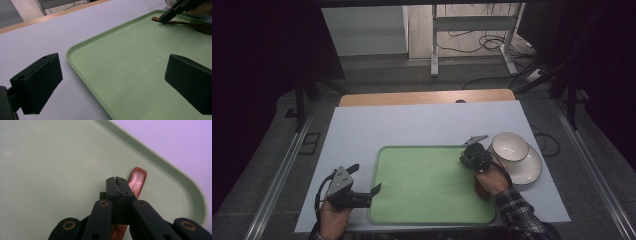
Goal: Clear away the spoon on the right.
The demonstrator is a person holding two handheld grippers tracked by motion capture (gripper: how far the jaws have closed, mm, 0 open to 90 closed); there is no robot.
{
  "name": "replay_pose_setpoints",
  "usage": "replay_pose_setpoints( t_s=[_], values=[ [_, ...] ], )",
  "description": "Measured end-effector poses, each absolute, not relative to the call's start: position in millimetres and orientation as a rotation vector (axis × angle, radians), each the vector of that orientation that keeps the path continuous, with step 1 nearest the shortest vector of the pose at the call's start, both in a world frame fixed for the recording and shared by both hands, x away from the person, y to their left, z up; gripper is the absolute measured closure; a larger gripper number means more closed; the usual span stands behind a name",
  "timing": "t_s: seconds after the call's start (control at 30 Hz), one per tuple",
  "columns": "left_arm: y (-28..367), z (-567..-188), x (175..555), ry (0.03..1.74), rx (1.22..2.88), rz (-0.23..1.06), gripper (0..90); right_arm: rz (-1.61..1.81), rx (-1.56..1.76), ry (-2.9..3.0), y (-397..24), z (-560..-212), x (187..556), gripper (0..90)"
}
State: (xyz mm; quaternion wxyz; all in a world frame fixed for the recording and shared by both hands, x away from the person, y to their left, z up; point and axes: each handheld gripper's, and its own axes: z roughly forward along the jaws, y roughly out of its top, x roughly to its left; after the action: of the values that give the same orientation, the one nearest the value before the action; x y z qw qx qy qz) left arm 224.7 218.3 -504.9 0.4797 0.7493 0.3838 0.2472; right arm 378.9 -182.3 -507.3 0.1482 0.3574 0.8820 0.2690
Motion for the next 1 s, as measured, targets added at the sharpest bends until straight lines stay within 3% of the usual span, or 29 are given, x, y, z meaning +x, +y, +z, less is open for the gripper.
replay_pose_setpoints(
  t_s=[1.0],
  values=[
    [218,-505,225,0.94,1.83,0.607,1.1,0.747,1.16,2.468,-211,-504,386,89.9]
  ],
)
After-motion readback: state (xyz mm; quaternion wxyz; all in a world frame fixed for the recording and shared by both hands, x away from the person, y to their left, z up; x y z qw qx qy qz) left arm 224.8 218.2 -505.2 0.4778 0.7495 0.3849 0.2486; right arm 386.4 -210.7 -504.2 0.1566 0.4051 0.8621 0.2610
